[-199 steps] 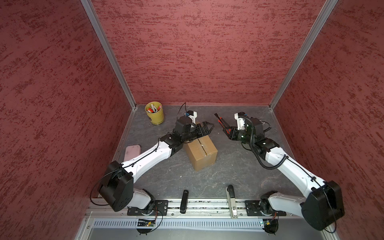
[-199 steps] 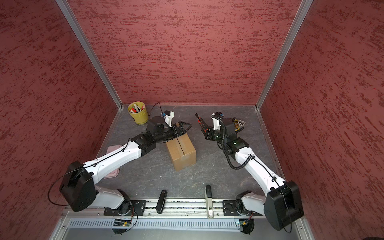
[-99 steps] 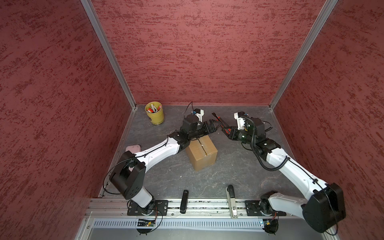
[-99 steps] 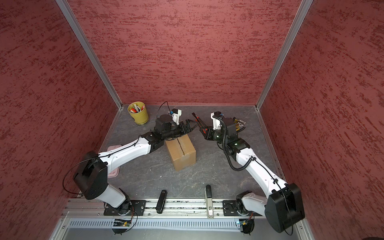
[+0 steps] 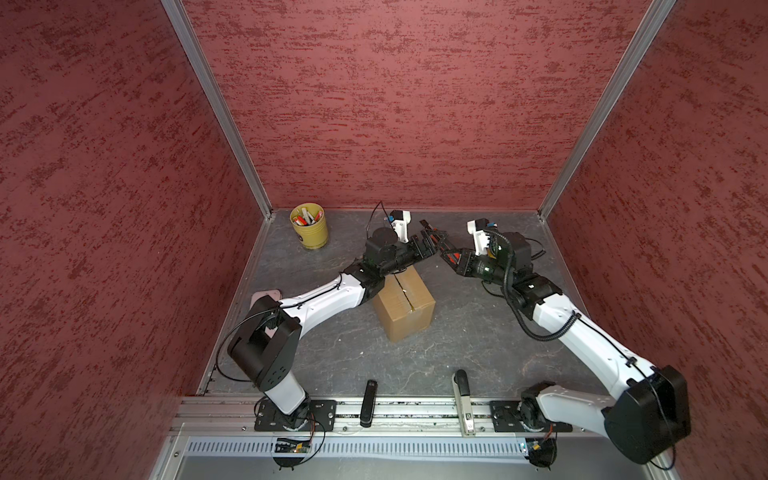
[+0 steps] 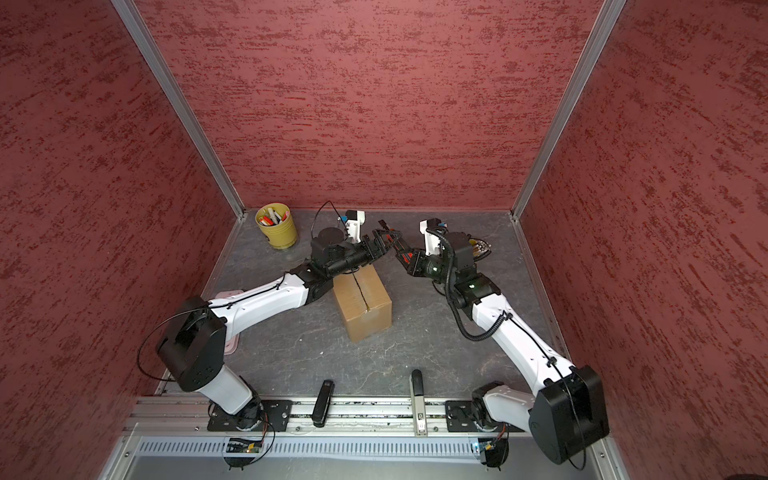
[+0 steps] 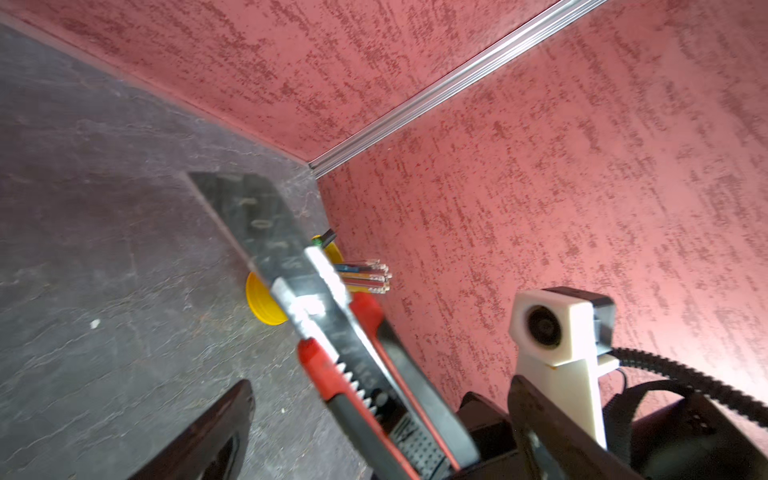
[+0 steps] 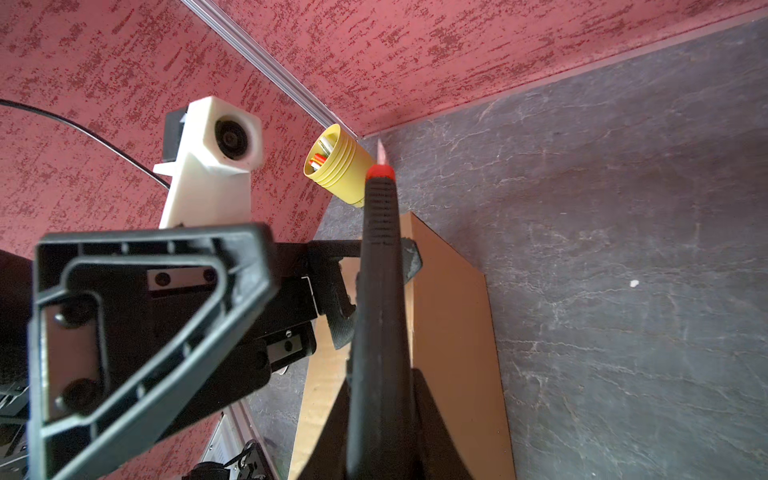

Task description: Unpack the express box

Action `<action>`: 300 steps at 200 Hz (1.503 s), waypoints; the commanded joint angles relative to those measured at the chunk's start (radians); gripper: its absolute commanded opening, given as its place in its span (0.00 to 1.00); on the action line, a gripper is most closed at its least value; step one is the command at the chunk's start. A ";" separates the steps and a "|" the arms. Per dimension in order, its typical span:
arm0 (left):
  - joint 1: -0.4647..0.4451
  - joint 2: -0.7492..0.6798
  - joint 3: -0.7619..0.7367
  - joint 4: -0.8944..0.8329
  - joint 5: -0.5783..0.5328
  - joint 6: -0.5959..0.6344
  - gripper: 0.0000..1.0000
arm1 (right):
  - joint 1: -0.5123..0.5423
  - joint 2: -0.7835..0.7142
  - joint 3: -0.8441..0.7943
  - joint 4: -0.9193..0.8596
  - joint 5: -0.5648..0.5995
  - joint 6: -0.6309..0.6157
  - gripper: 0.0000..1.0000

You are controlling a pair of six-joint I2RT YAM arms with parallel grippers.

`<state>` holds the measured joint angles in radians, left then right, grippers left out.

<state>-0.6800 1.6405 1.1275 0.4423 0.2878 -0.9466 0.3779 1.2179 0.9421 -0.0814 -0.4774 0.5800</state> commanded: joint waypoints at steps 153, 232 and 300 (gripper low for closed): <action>0.003 0.086 -0.027 0.303 0.024 -0.059 0.58 | 0.010 0.017 0.059 0.081 -0.022 0.079 0.00; 0.003 0.091 -0.038 0.338 0.017 -0.048 0.40 | 0.010 0.019 0.057 0.104 -0.034 0.115 0.00; 0.004 0.101 -0.046 0.382 0.017 -0.031 0.21 | 0.010 0.013 0.052 0.126 -0.036 0.144 0.03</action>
<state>-0.6735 1.7214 1.0943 0.7860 0.3046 -1.0328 0.3836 1.2373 0.9680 0.0254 -0.5209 0.7094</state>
